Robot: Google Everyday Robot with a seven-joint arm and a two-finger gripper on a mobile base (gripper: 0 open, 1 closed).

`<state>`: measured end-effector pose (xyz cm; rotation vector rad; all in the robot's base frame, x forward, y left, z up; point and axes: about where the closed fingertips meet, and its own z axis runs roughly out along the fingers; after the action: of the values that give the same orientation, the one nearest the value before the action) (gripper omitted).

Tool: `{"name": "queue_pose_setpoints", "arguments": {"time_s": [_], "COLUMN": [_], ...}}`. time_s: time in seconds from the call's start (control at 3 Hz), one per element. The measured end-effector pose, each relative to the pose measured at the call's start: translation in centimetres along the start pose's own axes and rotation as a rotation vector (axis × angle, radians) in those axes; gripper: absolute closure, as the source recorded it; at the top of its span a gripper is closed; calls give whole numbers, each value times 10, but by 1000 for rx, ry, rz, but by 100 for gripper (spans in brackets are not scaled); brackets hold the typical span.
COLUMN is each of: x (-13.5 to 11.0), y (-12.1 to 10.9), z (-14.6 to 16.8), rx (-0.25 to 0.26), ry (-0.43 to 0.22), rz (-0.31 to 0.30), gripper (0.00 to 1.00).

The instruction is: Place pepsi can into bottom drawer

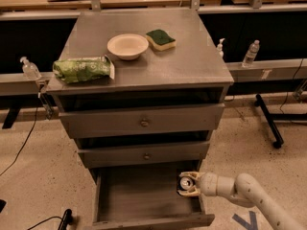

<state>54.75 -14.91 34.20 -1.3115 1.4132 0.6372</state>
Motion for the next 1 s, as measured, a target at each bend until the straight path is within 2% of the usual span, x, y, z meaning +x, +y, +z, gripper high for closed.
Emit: {"name": "queue_pose_setpoints", "arguments": {"time_s": [0.33, 0.67, 1.0], "x": [25, 55, 82], "y": [6, 11, 18], "z": [23, 45, 67], "rx": [2, -15, -64], "ry": [-36, -27, 4], "rz": [-20, -33, -24], "gripper": [100, 100, 100]}}
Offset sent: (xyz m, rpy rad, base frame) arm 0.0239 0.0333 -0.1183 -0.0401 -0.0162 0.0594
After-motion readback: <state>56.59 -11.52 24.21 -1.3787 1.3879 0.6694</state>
